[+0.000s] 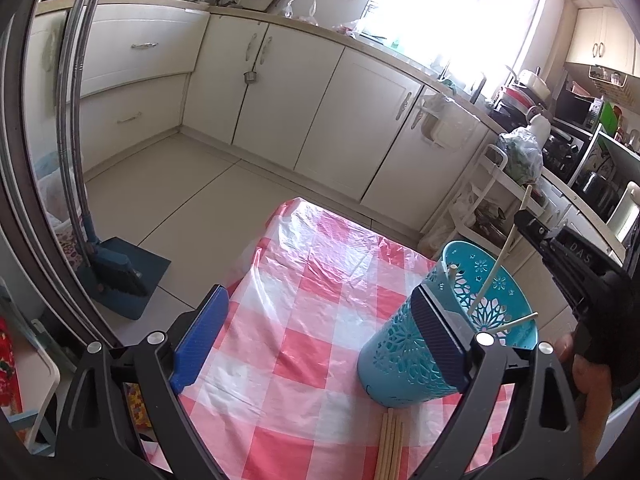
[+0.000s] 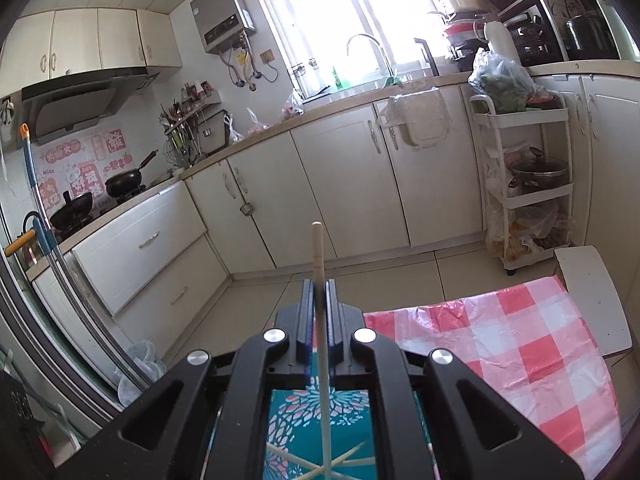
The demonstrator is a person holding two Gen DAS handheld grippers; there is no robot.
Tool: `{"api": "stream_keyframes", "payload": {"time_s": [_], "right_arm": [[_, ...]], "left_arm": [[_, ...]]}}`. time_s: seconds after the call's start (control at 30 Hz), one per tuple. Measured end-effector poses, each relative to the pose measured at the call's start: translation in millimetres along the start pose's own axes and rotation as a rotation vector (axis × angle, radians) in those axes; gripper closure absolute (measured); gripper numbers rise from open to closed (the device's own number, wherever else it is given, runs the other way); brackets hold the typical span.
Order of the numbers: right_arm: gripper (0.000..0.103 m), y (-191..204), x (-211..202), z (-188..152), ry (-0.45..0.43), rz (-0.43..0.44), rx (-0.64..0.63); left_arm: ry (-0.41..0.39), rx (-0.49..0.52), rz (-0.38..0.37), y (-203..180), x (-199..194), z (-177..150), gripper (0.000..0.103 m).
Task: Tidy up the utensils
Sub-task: 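Lift the chopstick with the right tool and drop it into the basket, then lower the right tool back to the chopsticks and close on one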
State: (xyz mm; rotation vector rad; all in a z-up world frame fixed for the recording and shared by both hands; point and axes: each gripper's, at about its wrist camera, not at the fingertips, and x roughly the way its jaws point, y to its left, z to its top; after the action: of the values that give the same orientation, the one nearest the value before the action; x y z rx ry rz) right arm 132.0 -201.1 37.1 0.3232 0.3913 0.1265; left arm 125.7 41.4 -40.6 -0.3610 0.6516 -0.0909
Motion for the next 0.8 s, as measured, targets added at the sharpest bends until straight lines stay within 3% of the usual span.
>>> {"api": "stream_keyframes", "payload": {"time_s": [0.13, 0.37, 0.47, 0.57, 0.7, 0.8], "right_arm": [[0.082, -1.6, -13.7, -4.5, 0.006, -0.015, -0.02], [0.078, 15.4, -92.7, -0.4, -0.146, -0.015, -0.101], [0.078, 19.7, -121.7, -20.8, -0.144, -0.014, -0.118], [0.078, 18.3, -119.6, -65.9, -0.006, -0.024, -0.134], [0.086, -0.7, -75.5, -137.5, 0.297, -0.047, -0.081], [0.088, -14.2, -49.4, -165.8, 0.407, -0.084, -0.038]], "left_arm": [[-0.009, 0.005, 0.015, 0.2, -1.2, -0.3, 0.014], [-0.02, -0.003, 0.029, 3.8, -4.3, 0.7, 0.014], [-0.024, -0.016, 0.034, 7.2, -6.6, 1.8, 0.013], [-0.028, -0.025, 0.039, 9.8, -8.3, 1.4, 0.013], [-0.025, -0.014, 0.05, 8.5, -8.4, -1.4, 0.012], [-0.016, -0.007, 0.059, 8.3, -6.4, -2.6, 0.012]]}}
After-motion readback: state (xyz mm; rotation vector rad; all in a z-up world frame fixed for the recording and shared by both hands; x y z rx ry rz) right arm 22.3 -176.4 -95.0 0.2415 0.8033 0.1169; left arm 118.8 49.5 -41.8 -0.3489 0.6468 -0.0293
